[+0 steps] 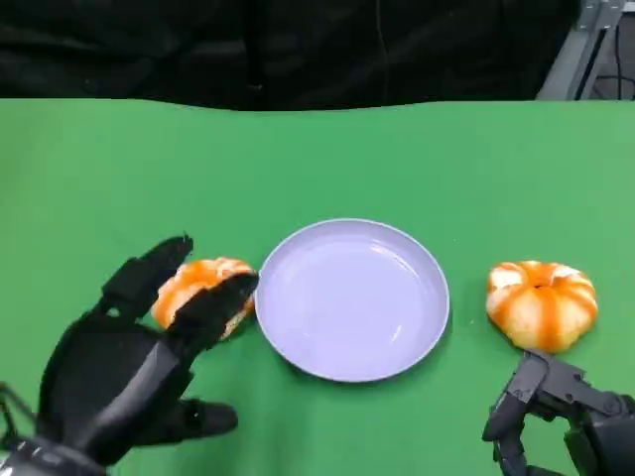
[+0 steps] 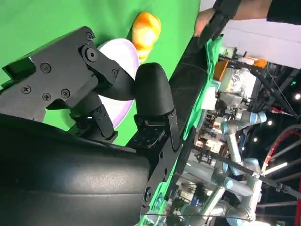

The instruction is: Grasp the bread from the table and place it into the plate.

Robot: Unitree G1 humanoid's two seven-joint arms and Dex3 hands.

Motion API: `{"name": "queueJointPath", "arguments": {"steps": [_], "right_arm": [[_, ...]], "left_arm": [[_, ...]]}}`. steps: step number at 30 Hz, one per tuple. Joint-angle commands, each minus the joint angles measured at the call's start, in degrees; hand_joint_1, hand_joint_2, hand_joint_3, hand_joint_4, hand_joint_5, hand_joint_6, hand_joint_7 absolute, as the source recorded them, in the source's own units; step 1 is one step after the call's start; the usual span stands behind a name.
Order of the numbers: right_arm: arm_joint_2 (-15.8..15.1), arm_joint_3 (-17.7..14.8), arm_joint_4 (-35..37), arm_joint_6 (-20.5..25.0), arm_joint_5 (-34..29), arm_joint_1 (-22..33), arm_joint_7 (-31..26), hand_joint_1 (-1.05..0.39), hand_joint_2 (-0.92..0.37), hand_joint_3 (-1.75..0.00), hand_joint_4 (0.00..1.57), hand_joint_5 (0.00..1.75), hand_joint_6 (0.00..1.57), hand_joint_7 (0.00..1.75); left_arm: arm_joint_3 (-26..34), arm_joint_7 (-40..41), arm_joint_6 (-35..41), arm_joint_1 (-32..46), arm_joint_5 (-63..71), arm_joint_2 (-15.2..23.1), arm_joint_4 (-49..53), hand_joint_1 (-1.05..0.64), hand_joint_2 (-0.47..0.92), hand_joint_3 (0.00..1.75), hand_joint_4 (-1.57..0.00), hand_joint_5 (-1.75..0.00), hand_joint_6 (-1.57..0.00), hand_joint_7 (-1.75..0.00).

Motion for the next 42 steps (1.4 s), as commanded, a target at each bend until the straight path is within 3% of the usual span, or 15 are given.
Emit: {"name": "queueJointPath", "arguments": {"steps": [1, 5, 13, 18, 22, 25, 42], "right_arm": [[-0.5, -0.25, 0.77, -0.02, 0.89, -0.39, -0.05, -0.12, -0.5, -1.23, 0.83, 1.75, 0.74, 1.58], [-0.43, -0.18, 1.26, -0.45, 1.22, -0.74, 0.0, -0.12, -0.5, -1.22, 0.83, 1.75, 0.74, 1.58], [-0.15, -0.17, 1.32, -0.28, 0.49, -0.76, -0.59, -0.13, -0.51, -1.21, 0.83, 1.75, 0.74, 1.57], [-0.18, -0.16, 1.3, -0.23, 0.47, -0.75, -0.62, -0.13, -0.51, -1.21, 0.82, 1.75, 0.74, 1.57], [0.83, 0.38, 1.31, -0.53, -0.09, -0.64, -1.49, -0.12, -0.51, -1.2, 0.83, 1.75, 0.75, 1.56], [1.09, 0.39, 0.71, -0.25, -0.23, -0.22, -1.82, -0.12, -0.51, -1.21, 0.83, 1.75, 0.75, 1.56], [1.17, 0.74, 0.21, -0.21, -0.87, -0.34, -2.6, -0.14, -0.51, -1.22, 0.83, 1.75, 0.75, 1.56]], "left_arm": [[-2.89, 1.63, 5.25, -5.06, 3.05, 1.26, 5.02, -0.9, 0.85, 0.01, 0.0, -0.31, -0.31, 0.0], [-5.23, 3.39, 8.46, -8.77, 3.15, 1.94, 9.67, -0.89, 0.85, 0.0, -0.03, -0.33, -0.31, -0.01], [-10.23, 6.12, 18.01, -22.95, 2.23, 0.38, 29.59, -0.89, 0.89, 0.02, -0.03, -0.31, -0.29, 0.0], [-12.66, 7.59, 19.82, -24.22, 0.31, 1.58, 31.11, -0.89, 0.9, 0.01, -0.03, -0.3, -0.29, 0.0], [-15.28, 10.04, 22.49, -35.17, -2.51, -2.15, 51.6, -0.9, 0.92, 0.01, -0.05, -0.29, -0.3, -0.01], [-16.98, 10.76, 21.71, -38.97, -5.34, -3.28, 58.74, -0.9, 0.92, 0.01, -0.05, -0.27, -0.29, 0.0], [-24.24, 14.14, 21.39, -42.28, -13.22, -4.98, 70.53, -0.88, 0.92, 0.04, -0.1, -0.21, -0.31, -0.01]]}}
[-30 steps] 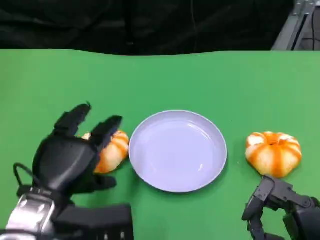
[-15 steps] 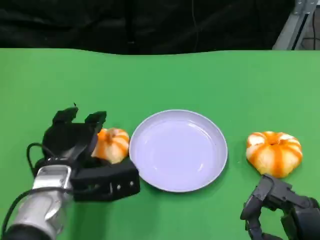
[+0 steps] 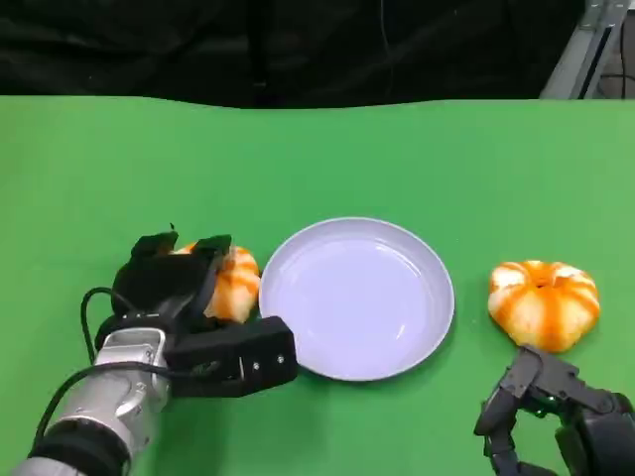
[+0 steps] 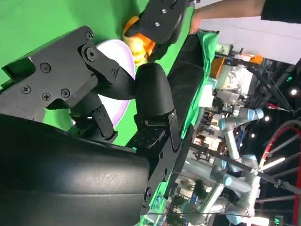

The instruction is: Grasp the bread from the table and place it into the plate.

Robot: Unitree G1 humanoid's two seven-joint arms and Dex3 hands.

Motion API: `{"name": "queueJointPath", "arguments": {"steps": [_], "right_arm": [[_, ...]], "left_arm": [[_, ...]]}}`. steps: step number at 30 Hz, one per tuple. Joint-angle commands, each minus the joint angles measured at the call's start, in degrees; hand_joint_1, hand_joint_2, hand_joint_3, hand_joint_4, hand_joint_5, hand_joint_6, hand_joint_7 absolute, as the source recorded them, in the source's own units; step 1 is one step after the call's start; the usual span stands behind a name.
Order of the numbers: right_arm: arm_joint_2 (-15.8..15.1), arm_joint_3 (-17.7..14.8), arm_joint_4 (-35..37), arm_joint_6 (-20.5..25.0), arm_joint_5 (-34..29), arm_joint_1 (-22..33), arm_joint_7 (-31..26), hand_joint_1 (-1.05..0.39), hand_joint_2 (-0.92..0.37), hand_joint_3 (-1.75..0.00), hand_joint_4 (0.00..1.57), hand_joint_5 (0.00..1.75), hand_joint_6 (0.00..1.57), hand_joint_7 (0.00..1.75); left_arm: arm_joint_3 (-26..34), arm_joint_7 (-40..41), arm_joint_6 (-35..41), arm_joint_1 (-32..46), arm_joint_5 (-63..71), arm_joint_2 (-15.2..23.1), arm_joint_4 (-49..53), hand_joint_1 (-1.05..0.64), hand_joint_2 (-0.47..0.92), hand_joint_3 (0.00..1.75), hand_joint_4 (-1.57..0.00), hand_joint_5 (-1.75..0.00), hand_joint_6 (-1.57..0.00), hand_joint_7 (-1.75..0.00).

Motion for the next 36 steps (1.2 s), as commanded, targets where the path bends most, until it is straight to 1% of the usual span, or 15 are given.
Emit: {"name": "queueJointPath", "arguments": {"steps": [1, 4, 5, 11, 15, 17, 20, 22, 28, 29, 30, 31, 32, 34, 36], "right_arm": [[-0.22, -0.38, -0.1, -0.02, 0.03, 0.03, -0.7, -0.14, -0.51, -1.22, 0.83, 1.75, 0.76, 1.56], [-0.25, -0.34, -0.11, -0.03, 0.03, 0.04, -0.8, -0.14, -0.51, -1.22, 0.83, 1.75, 0.76, 1.56], [-0.23, -0.37, -0.15, -0.1, 0.12, 0.15, -0.82, -0.13, -0.51, -1.22, 0.83, 1.75, 0.76, 1.56], [-0.02, -0.35, 0.13, -0.76, 0.34, 0.11, -1.09, -0.12, -0.52, -1.2, 0.82, 1.75, 0.74, 1.56], [-0.05, -0.57, 0.41, -1.17, -0.14, -0.17, -1.61, -0.12, -0.52, -1.19, 0.83, 1.75, 0.74, 1.57], [-0.2, -0.5, 0.49, -1.26, 0.11, -0.18, -1.54, -0.12, -0.53, -1.18, 0.82, 1.75, 0.74, 1.57], [-0.48, -0.52, 0.64, -1.15, 0.55, -0.23, -1.26, -0.12, -0.53, -1.18, 0.82, 1.75, 0.74, 1.57], [-0.62, -0.54, 0.71, -1.14, 0.84, -0.24, -1.06, -0.12, -0.54, -1.18, 0.82, 1.75, 0.74, 1.57], [-0.64, -0.56, 0.78, -1.19, 0.92, -0.26, -1.0, -0.12, -0.54, -1.17, 0.82, 1.75, 0.74, 1.58], [-0.66, -0.56, 0.75, -0.85, 1.19, -0.3, -0.85, -0.12, -0.54, -1.17, 0.82, 1.75, 0.74, 1.58], [-0.7, -0.6, 0.74, -0.59, 1.38, -0.32, -0.74, -0.12, -0.54, -1.16, 0.82, 1.75, 0.73, 1.57], [-0.74, -0.66, 0.73, -0.4, 1.56, -0.3, -0.63, -0.11, -0.55, -1.16, 0.82, 1.75, 0.73, 1.57], [-0.77, -0.7, 0.72, -0.31, 1.67, -0.29, -0.55, -0.11, -0.55, -1.16, 0.81, 1.75, 0.73, 1.57], [-1.07, -0.93, 1.11, -0.89, 1.66, -0.46, -0.42, -0.11, -0.55, -1.16, 0.82, 1.75, 0.73, 1.56], [-1.34, -1.09, 1.45, -1.3, 1.85, -0.59, -0.17, -0.11, -0.55, -1.16, 0.82, 1.75, 0.74, 1.57]], "left_arm": [[-1.29, 0.7, -0.03, -0.38, -1.27, 0.24, 2.42, -0.88, 0.92, 0.04, -0.11, -0.21, -0.31, -0.01], [-1.87, 1.14, -0.18, -0.58, -1.85, 0.32, 2.88, -0.88, 0.92, 0.03, -0.11, -0.2, -0.31, -0.01], [-2.17, 1.5, -0.13, -0.18, -1.9, 0.4, 2.9, -0.86, 0.9, 0.02, -0.19, -0.22, -0.37, -0.03], [-2.83, 1.81, 0.84, 0.51, -2.82, 1.22, 2.95, -0.75, 0.91, 0.0, -0.39, -0.12, -0.47, -0.02], [-2.49, 0.05, 2.1, 0.61, -3.82, 1.6, 2.3, -0.51, 0.91, 0.0, -0.68, -0.12, -0.65, -0.05], [-1.0, 0.77, -0.73, 1.03, -6.1, 1.81, 1.95, -0.25, 0.9, 0.01, -0.89, -0.23, -0.82, -0.09], [0.98, 1.17, -4.02, 1.2, -9.45, 1.92, 1.89, -0.11, 0.91, 0.04, -1.06, -0.36, -1.0, -0.11], [1.44, 1.12, -4.96, 1.15, -10.62, 1.98, 2.03, -0.1, 0.89, 0.02, -1.12, -0.38, -1.08, -0.09], [1.06, 1.24, -5.41, 0.98, -11.38, 2.16, 2.34, -0.1, 0.89, 0.01, -1.14, -0.37, -1.12, -0.06], [1.44, 3.62, -6.71, 1.05, -11.27, 2.82, 1.76, -0.1, 0.89, 0.01, -1.14, -0.37, -1.12, -0.06], [1.82, 5.96, -8.23, 1.09, -11.22, 3.38, 1.36, -0.08, 0.91, 0.1, -0.93, -1.17, -0.95, -0.77], [2.18, 7.32, -9.13, 1.07, -11.3, 3.87, 0.76, -0.07, 0.91, 0.15, -0.86, -1.45, -0.77, -1.25], [2.38, 8.1, -9.72, 1.02, -11.39, 4.16, 0.48, -0.07, 0.92, 0.19, -0.8, -1.63, -0.62, -1.54], [2.66, 8.5, -8.92, 0.46, -11.27, 4.46, -0.5, -0.05, 0.91, 0.19, -0.76, -1.71, -0.54, -1.69], [3.0, 8.54, -8.86, -0.02, -11.3, 4.9, -1.38, -0.02, 0.89, 0.19, -0.74, -1.74, -0.52, -1.74]]}}
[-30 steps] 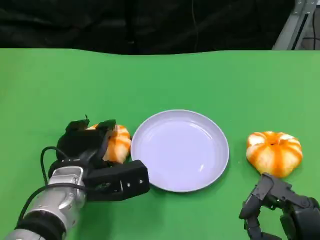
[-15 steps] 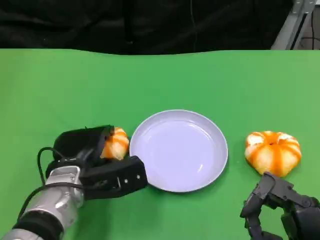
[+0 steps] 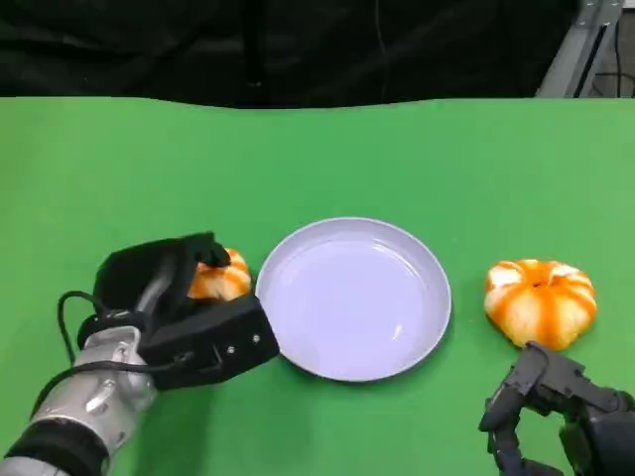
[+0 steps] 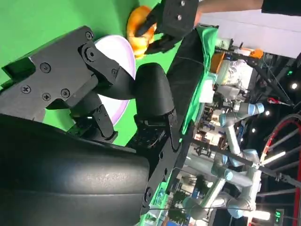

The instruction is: Grasp the bread from the table and place it into the plate.

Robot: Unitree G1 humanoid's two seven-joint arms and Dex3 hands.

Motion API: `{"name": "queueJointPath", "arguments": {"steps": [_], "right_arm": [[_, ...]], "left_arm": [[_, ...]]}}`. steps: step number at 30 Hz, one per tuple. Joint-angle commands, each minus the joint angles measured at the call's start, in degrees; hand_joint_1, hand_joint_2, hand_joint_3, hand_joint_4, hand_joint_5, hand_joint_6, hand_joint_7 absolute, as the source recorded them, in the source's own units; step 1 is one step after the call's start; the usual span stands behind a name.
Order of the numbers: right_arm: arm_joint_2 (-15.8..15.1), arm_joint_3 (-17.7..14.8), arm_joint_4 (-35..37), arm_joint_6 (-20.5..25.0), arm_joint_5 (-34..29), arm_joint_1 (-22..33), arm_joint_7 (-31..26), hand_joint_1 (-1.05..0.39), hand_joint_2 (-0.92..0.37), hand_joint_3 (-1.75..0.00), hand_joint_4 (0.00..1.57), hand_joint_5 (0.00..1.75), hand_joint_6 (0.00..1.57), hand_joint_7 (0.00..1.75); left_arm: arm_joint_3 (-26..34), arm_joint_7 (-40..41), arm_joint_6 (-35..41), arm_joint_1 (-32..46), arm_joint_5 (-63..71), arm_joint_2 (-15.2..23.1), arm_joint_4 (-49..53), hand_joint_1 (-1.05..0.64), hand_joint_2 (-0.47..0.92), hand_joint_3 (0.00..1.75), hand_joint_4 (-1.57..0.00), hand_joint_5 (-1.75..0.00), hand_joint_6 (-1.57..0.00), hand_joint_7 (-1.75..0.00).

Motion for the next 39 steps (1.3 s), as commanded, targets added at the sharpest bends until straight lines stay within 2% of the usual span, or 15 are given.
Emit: {"name": "queueJointPath", "arguments": {"steps": [1, 7, 14, 16, 19, 28, 38, 39], "right_arm": [[-1.25, -0.76, 0.67, -1.03, 1.05, -0.21, 0.58, -0.11, -0.55, -1.16, 0.82, 1.75, 0.74, 1.57], [-1.47, -1.03, 1.31, -1.89, 1.34, -0.46, 0.95, -0.11, -0.55, -1.15, 0.83, 1.75, 0.74, 1.57], [-1.22, -1.23, 0.75, -1.2, 1.11, -0.16, 0.77, -0.12, -0.55, -1.14, 0.83, 1.75, 0.75, 1.57], [-1.21, -1.29, 0.96, -1.47, 0.92, -0.28, 0.69, -0.11, -0.55, -1.14, 0.83, 1.75, 0.74, 1.57], [-1.16, -1.3, 1.04, -1.43, 0.7, -0.32, 0.63, -0.11, -0.55, -1.14, 0.83, 1.75, 0.74, 1.57], [-0.57, -1.0, 0.81, -1.57, 0.25, -0.09, 0.3, -0.12, -0.56, -1.14, 0.82, 1.75, 0.74, 1.57], [-0.5, -1.04, 0.81, -1.57, 0.22, -0.09, 0.35, -0.11, -0.56, -1.14, 0.82, 1.75, 0.74, 1.56], [-0.32, -0.86, 0.91, -1.82, 0.34, -0.23, 0.33, -0.11, -0.56, -1.14, 0.82, 1.75, 0.74, 1.56]], "left_arm": [[1.22, 1.32, 0.43, -0.33, 0.05, 2.43, -2.31, -0.01, 0.89, 0.19, -0.74, -1.74, -0.53, -1.74], [1.87, 1.45, 0.32, -0.24, -0.08, 2.74, -3.91, 0.02, 0.86, 0.21, -0.75, -1.75, -0.6, -1.75], [1.77, -0.21, 0.95, 0.15, 0.46, 2.16, -14.08, 0.0, 0.84, 0.25, -0.75, -1.75, -0.59, -1.75], [1.39, -1.64, 1.03, 0.37, 0.41, 1.46, -18.01, -0.01, 0.67, 0.62, -0.72, -1.75, -0.6, -1.75], [0.53, -2.46, 0.83, 0.55, 1.08, 0.56, -21.13, -0.01, 0.58, 0.76, -0.71, -1.75, -0.61, -1.75], [-1.68, -5.68, 0.11, 0.64, 2.05, -2.33, -25.8, -0.02, 0.59, 0.8, -0.71, -1.75, -0.63, -1.75], [-1.35, -6.16, 0.27, 0.87, 2.33, -2.48, -26.22, -0.02, 0.59, 0.8, -0.71, -1.75, -0.64, -1.75], [-3.25, -6.97, 0.38, 0.22, 2.88, -4.66, -25.33, -0.02, 0.59, 0.8, -0.71, -1.75, -0.64, -1.75]]}}
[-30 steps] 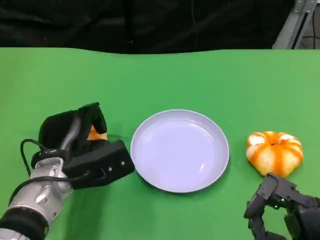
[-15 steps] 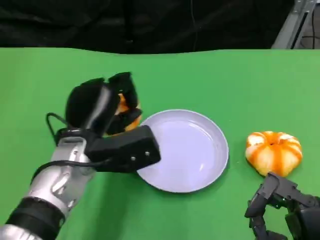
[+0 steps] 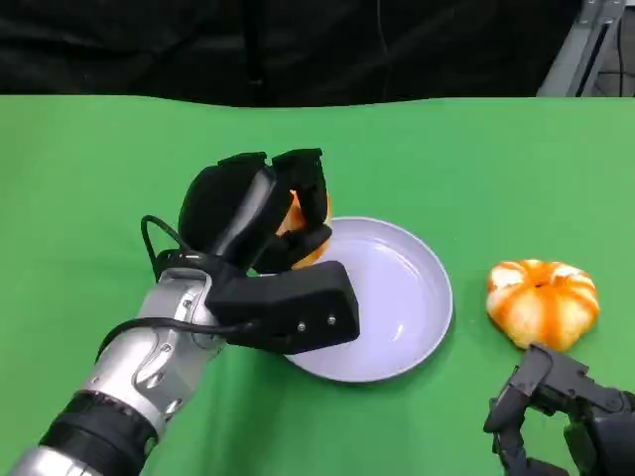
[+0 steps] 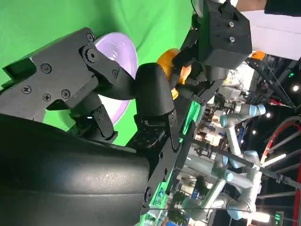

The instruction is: Grasp the bread from the table and place it into the plate.

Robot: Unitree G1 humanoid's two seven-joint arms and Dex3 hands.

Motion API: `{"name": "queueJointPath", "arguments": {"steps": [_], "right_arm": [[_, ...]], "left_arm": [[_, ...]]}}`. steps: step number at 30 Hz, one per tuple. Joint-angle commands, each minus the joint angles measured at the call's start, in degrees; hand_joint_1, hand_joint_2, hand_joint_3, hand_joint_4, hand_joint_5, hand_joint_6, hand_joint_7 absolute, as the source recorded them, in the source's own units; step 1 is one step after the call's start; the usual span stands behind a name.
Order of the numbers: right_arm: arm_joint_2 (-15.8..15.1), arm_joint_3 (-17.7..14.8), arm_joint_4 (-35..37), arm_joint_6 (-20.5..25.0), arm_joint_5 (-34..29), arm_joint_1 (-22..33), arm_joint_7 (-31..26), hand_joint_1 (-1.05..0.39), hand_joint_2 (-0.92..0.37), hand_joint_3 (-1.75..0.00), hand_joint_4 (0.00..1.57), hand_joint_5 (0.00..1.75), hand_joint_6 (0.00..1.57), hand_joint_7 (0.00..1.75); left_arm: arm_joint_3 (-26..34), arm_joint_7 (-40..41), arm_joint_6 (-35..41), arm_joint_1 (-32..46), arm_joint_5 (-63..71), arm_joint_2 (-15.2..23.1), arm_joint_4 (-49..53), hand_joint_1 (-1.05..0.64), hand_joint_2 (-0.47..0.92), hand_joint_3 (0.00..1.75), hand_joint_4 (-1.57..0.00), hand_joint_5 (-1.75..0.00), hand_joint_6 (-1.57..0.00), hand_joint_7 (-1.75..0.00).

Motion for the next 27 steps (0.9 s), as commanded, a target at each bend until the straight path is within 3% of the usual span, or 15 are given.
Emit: {"name": "queueJointPath", "arguments": {"steps": [1, 3, 7, 10, 12, 18, 21, 23, 25, 27], "right_arm": [[0.12, 0.1, 0.09, -0.96, 0.43, -0.02, -0.45, -0.11, -0.56, -1.14, 0.82, 1.75, 0.74, 1.56], [0.26, 0.23, 0.17, -1.16, 0.52, -0.13, -0.47, -0.11, -0.56, -1.14, 0.82, 1.75, 0.74, 1.56], [0.48, 0.4, 0.01, -0.85, 0.14, 0.06, -0.62, -0.11, -0.55, -1.15, 0.82, 1.75, 0.75, 1.56], [0.43, 0.43, -0.29, -0.46, -0.1, 0.08, -0.66, -0.12, -0.55, -1.15, 0.82, 1.75, 0.75, 1.56], [0.44, 0.39, -0.19, -0.59, -0.19, 0.01, -0.8, -0.12, -0.54, -1.15, 0.82, 1.75, 0.75, 1.55], [0.65, 0.48, -0.47, -0.28, -0.44, 0.33, -1.1, -0.12, -0.54, -1.16, 0.82, 1.75, 0.75, 1.55], [0.8, 0.56, -0.36, -0.29, -0.43, 0.27, -1.22, -0.1, -0.54, -1.17, 0.81, 1.75, 0.75, 1.54], [0.75, 0.58, -0.03, -0.57, -0.32, 0.04, -1.17, -0.11, -0.54, -1.17, 0.82, 1.75, 0.75, 1.54], [0.65, 0.61, 0.12, -0.71, -0.18, -0.06, -1.06, -0.11, -0.54, -1.18, 0.82, 1.75, 0.75, 1.54], [0.62, 0.62, 0.14, -0.73, -0.15, -0.07, -1.05, -0.11, -0.54, -1.18, 0.82, 1.75, 0.75, 1.55]], "left_arm": [[-2.89, -1.93, 0.23, -0.46, 1.26, -3.33, 0.78, -0.01, 0.64, 0.66, -0.71, -1.75, -0.69, -1.64], [-4.33, -2.57, 0.4, -0.96, 1.71, -5.0, 1.44, -0.01, 0.68, 0.56, -0.71, -1.75, -0.73, -1.57], [-5.67, 2.32, -8.27, -2.82, 1.34, -7.06, 10.9, -0.04, 0.77, 0.56, -0.68, -1.75, -0.72, -1.53], [-5.58, 5.97, -14.17, -4.62, 0.9, -8.28, 18.03, -0.03, 0.7, 0.73, -0.66, -1.75, -0.75, -1.5], [-5.68, 7.3, -16.24, -5.55, 0.96, -8.76, 21.25, -0.03, 0.68, 0.75, -0.65, -1.75, -0.74, -1.52], [-6.31, 8.6, -18.95, -7.22, 1.39, -9.9, 27.15, -0.06, 0.75, 0.64, -0.59, -1.75, -0.63, -1.63], [-6.26, 7.92, -19.48, -7.53, 1.06, -10.15, 28.61, -0.06, 0.79, 0.56, -0.57, -1.75, -0.61, -1.6], [-5.98, 6.54, -19.76, -7.6, 0.43, -10.06, 29.12, -0.11, 0.89, 0.35, -0.5, -1.37, -0.63, -1.21], [-5.85, 5.56, -19.75, -7.68, 0.0, -9.97, 29.34, -0.17, 0.91, 0.29, -0.5, -0.99, -0.73, -0.74], [-5.84, 5.29, -19.73, -7.7, -0.14, -9.94, 29.34, -0.18, 0.92, 0.27, -0.5, -0.92, -0.75, -0.64]]}}
